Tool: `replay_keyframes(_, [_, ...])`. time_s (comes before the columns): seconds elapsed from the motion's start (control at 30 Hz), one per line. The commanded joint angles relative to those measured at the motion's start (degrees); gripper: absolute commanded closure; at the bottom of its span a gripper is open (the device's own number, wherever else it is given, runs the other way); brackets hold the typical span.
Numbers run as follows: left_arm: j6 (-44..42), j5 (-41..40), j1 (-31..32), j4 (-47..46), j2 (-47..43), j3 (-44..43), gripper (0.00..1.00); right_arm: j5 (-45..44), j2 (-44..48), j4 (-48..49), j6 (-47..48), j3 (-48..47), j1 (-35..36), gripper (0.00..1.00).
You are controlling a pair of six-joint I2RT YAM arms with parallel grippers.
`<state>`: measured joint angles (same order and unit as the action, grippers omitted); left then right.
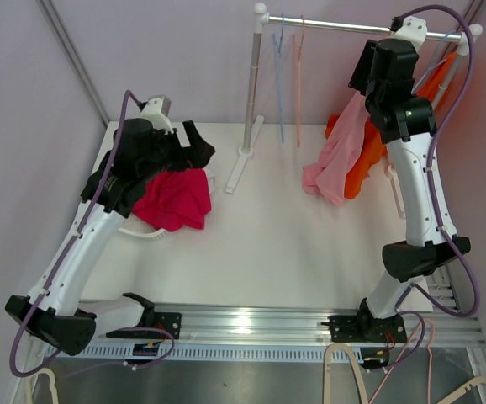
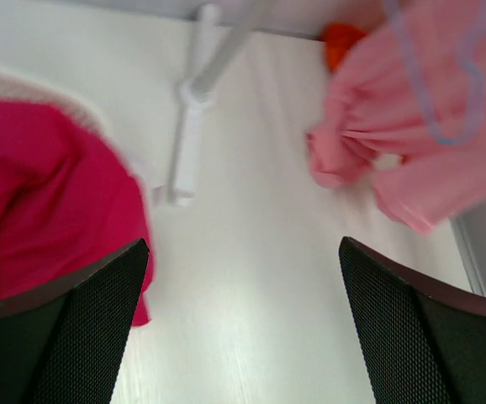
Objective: Remove the t-shirt from the hanger
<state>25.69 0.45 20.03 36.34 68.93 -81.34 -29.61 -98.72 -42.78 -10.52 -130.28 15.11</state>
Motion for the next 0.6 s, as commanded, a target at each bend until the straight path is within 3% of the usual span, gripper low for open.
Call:
replay_keyframes(0.0, [-7.75,8.95,4.22,-11.98,-3.53,0.3,0.0,-1.6,-0.25,-1.25,-1.16,-1.91,-1.05,0.38])
replay_keyframes(0.1, [-10.3,9.13,9.57,-14.71,-3.97,1.18,0.0,-1.33,-1.74,-0.81,-1.34,-2.61,-2.37,0.38])
replay_keyframes(0.23, [-11.89,8.34,12.22,-15.07,-3.89,0.92,0.0,-0.46,-4.55,-1.86,-2.04,-4.89,-4.04,0.4])
replay_keyframes(0.57, [-12.68,9.22,13.28,-17.53,-3.36,1.53,0.01,4.82,-8.42,-0.72,-3.45,-7.88,-7.29,0.44])
